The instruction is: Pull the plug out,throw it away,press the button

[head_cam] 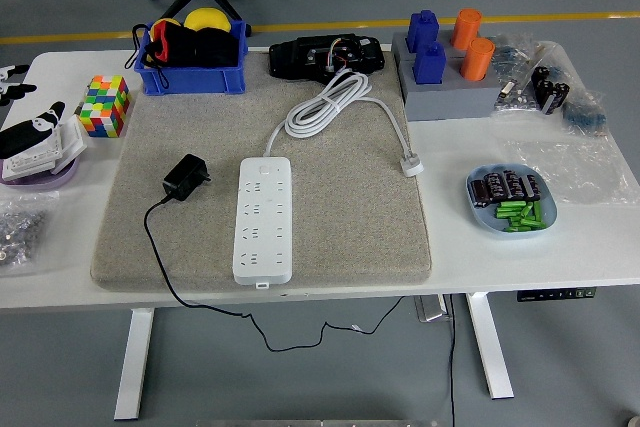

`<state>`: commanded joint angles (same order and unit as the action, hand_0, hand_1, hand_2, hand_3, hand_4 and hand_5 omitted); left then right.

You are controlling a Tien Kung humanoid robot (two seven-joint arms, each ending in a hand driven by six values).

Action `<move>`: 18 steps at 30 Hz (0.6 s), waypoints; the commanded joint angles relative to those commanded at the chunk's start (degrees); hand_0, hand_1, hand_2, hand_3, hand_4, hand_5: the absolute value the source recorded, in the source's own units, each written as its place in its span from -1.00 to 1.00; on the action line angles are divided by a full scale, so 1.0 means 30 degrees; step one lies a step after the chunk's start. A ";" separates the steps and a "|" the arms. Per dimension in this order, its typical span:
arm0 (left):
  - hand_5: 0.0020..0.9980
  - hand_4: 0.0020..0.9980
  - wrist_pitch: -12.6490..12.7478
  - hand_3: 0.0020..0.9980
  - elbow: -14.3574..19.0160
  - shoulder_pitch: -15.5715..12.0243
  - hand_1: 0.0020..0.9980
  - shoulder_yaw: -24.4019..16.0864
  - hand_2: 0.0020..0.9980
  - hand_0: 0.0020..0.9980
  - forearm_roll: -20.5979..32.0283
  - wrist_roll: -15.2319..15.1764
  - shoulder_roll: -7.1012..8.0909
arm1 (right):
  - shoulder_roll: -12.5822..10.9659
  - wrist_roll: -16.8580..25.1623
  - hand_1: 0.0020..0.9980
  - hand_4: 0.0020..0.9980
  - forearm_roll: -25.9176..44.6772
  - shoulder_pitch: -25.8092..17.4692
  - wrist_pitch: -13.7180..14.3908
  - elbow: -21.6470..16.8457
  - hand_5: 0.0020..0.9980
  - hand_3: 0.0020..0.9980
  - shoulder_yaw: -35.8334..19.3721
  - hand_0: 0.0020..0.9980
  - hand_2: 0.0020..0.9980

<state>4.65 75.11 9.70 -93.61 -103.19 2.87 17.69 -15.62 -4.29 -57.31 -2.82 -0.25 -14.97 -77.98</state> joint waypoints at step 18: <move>-0.29 0.44 -0.0109 0.74 0.0383 -0.0255 0.51 0.0129 0.45 0.56 0.0011 -0.0016 -0.0205 | 0.0361 0.0011 0.36 0.50 -0.0145 -0.0286 0.0003 -0.0013 0.23 0.31 -0.0646 0.45 0.32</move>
<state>4.33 76.26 8.93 -93.22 -103.15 2.82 17.07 -14.54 -4.25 -57.75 -3.67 -0.24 -15.01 -79.92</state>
